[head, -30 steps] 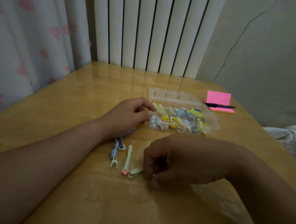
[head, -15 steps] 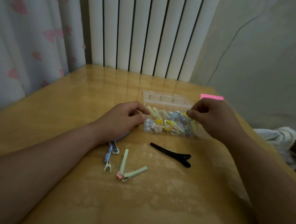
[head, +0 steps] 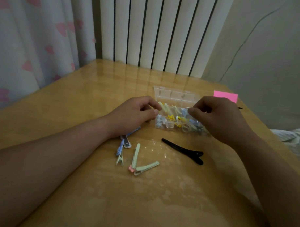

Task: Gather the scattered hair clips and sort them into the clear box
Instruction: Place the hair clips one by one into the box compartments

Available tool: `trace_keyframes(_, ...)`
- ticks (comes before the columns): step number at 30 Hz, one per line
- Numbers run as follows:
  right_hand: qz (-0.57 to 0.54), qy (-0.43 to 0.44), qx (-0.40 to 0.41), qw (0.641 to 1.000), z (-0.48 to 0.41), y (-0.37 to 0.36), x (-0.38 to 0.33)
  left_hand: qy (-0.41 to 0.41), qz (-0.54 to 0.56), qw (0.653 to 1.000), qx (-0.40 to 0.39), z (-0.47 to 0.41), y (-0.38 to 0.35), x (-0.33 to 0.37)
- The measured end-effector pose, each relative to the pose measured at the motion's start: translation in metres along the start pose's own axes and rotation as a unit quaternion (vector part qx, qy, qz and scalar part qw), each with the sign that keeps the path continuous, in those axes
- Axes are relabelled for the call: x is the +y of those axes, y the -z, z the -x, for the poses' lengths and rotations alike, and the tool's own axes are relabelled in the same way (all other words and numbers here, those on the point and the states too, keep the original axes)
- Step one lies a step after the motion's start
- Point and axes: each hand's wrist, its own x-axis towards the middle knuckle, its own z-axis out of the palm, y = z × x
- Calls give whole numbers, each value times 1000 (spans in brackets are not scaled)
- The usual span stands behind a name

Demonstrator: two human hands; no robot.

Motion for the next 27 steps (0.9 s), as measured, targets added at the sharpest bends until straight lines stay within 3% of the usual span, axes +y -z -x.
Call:
trace_keyframes(7, -26, 155, -250, 955, 30, -18, -58, 0, 13, 1000, -4, 0, 1, 2)
trace_keyframes(11, -8, 246, -298, 922, 39, -36, -73, -5, 16, 1000, 1, -1, 0, -1)
trace_keyframes(19, -17, 223, -266, 938, 35, -29, -70, -8, 20, 1000, -2, -4, 0, -4)
trace_keyframes(24, -82, 72, -86, 990, 11, 6, -36, 0, 13, 1000, -3, -1, 0, -1)
trace_keyframes(27, -51, -40, 2, 998, -3, 23, 2, -1, 5, 1000, -1, -1, 0, -1)
